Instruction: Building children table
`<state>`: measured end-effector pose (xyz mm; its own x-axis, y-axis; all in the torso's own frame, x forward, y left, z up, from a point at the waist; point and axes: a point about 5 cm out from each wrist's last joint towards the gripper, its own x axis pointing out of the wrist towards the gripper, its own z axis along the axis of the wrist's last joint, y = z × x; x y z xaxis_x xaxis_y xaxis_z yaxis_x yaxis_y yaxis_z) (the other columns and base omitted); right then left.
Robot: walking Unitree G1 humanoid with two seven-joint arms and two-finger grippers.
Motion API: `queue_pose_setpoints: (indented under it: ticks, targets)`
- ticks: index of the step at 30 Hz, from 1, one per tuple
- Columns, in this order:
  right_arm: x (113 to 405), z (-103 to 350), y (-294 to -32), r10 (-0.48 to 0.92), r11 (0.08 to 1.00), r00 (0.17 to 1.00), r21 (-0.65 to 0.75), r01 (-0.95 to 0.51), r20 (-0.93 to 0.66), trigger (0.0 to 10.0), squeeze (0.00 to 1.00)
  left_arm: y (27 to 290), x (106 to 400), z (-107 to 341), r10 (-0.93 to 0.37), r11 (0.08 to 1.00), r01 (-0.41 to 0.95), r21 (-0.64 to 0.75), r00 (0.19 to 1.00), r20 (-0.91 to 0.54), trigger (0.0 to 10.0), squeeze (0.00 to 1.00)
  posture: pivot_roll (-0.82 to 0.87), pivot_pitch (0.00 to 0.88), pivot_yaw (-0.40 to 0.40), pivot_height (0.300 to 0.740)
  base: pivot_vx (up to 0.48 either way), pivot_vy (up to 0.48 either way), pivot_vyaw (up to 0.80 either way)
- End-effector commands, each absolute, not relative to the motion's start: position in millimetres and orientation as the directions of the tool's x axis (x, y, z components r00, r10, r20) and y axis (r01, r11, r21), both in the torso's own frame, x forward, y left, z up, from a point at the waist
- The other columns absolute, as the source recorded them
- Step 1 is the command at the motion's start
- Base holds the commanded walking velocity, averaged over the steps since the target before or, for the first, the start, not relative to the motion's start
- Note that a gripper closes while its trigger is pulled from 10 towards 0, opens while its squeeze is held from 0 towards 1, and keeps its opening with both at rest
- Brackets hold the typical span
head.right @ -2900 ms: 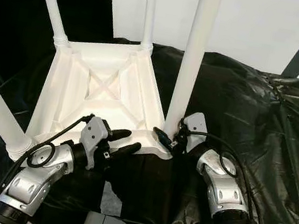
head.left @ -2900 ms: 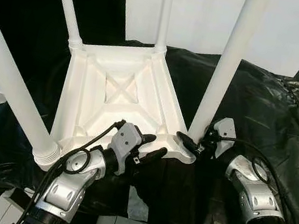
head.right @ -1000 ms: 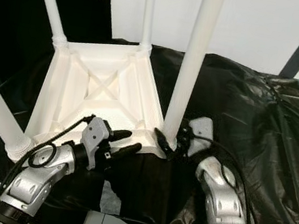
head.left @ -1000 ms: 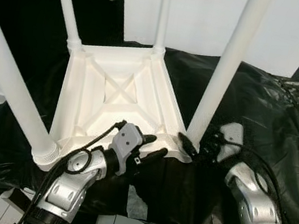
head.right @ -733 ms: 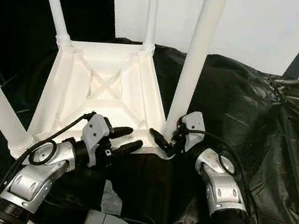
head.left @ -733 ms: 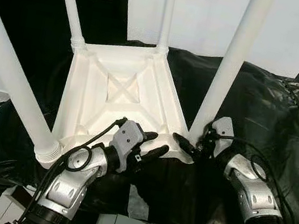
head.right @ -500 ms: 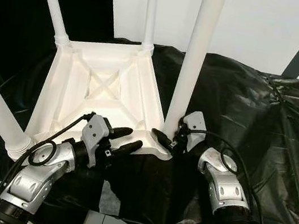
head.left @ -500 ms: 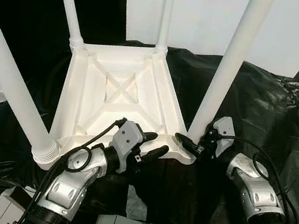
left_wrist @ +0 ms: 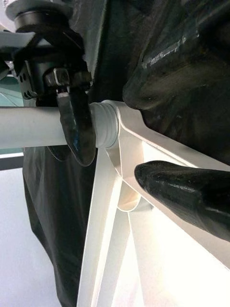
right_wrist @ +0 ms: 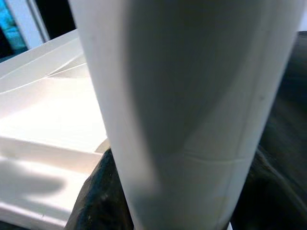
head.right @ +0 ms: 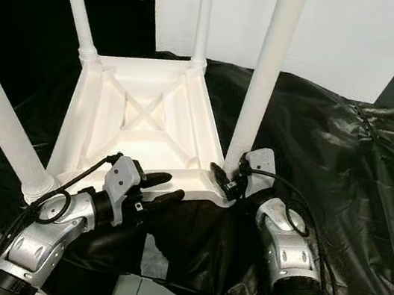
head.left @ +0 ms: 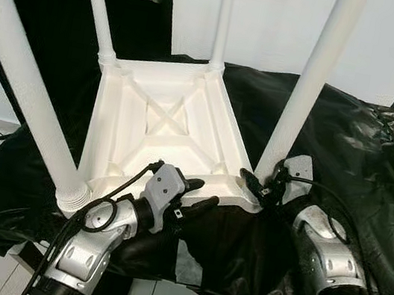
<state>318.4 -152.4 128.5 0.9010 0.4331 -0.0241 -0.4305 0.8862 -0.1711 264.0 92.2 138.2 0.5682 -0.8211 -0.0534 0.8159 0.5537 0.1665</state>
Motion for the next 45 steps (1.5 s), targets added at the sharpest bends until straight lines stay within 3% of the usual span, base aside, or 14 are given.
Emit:
queue_pose_setpoints:
  ticks: [1,3,8,10,24,25,26,29,30,38,39,41,42,45]
  targets:
    - [311,106,-163,0.291,0.931,0.949,-0.192,-0.310,-0.122,10.0,0.00,95,264,138,-0.801,0.582,0.796,0.166,0.597,-0.056,10.0,0.00,0.05,0.000,-0.004,0.740,0.000,0.000,0.00]
    - [311,106,-163,0.291,0.931,0.949,-0.192,-0.310,-0.122,10.0,0.00,95,264,138,-0.801,0.582,0.796,0.166,0.597,-0.056,10.0,0.00,0.05,0.000,-0.004,0.740,0.000,0.000,0.00]
    - [303,99,-154,0.129,0.972,0.985,-0.181,-0.149,-0.118,10.0,0.00,95,263,139,-0.802,0.580,0.798,0.165,0.595,-0.057,10.0,0.00,0.05,0.000,-0.008,0.740,0.000,0.000,0.00]
    - [297,99,-146,-0.027,0.990,0.994,-0.137,0.012,-0.105,10.0,0.00,94,261,138,-0.803,0.578,0.800,0.161,0.593,-0.057,10.0,0.00,0.05,0.000,-0.011,0.740,0.000,0.000,0.00]
    - [294,106,-140,-0.002,0.991,0.998,-0.133,-0.007,-0.065,10.0,0.00,91,258,137,-0.808,0.571,0.805,0.164,0.586,-0.063,10.0,0.00,0.05,0.000,-0.013,0.740,0.000,0.000,0.00]
    - [293,108,-140,0.014,0.990,0.999,-0.136,-0.021,-0.050,10.0,0.07,91,257,137,-0.808,0.570,0.806,0.163,0.585,-0.066,10.0,0.00,0.05,0.000,-0.013,0.740,0.000,0.000,0.00]
    - [291,110,-142,0.033,0.988,0.999,-0.149,-0.038,-0.035,10.0,0.80,91,256,136,-0.809,0.568,0.807,0.162,0.583,-0.068,10.0,0.00,0.05,0.000,-0.016,0.740,0.000,0.000,0.00]
    - [291,110,-142,0.033,0.988,0.999,-0.149,-0.038,-0.035,10.0,0.80,91,256,136,-0.809,0.568,0.807,0.162,0.583,-0.068,10.0,0.00,0.05,0.000,-0.016,0.740,0.000,0.000,0.00]
    - [290,110,-147,0.049,0.985,0.998,-0.164,-0.053,-0.029,10.0,1.00,91,255,136,-0.810,0.567,0.808,0.161,0.582,-0.070,10.0,0.00,0.05,0.000,-0.019,0.740,0.000,0.000,0.00]
    - [292,118,-171,0.166,0.971,0.986,-0.176,-0.165,-0.006,10.0,1.00,92,254,136,-0.808,0.569,0.807,0.159,0.584,-0.072,10.0,0.00,0.06,0.000,-0.020,0.740,0.000,0.000,0.00]
    - [294,119,-172,0.212,0.966,0.977,-0.151,-0.211,-0.013,10.0,0.93,92,255,136,-0.809,0.568,0.807,0.160,0.583,-0.073,10.0,0.00,0.06,0.000,-0.017,0.740,0.000,0.000,0.00]
    - [294,119,-172,0.241,0.961,0.970,-0.132,-0.241,-0.018,10.0,0.93,92,255,136,-0.809,0.567,0.808,0.161,0.583,-0.074,10.0,0.00,0.06,0.000,-0.017,0.740,0.000,0.000,0.00]
    - [295,120,-173,0.281,0.950,0.959,-0.135,-0.281,-0.023,10.0,0.00,93,255,136,-0.809,0.567,0.808,0.164,0.583,-0.075,10.0,0.00,0.06,0.000,-0.015,0.740,0.000,0.000,0.00]
    - [296,121,-173,0.329,0.934,0.944,-0.136,-0.330,-0.029,10.0,0.00,94,256,136,-0.807,0.569,0.805,0.166,0.586,-0.075,10.0,0.00,0.06,0.000,-0.012,0.740,0.000,0.000,0.00]
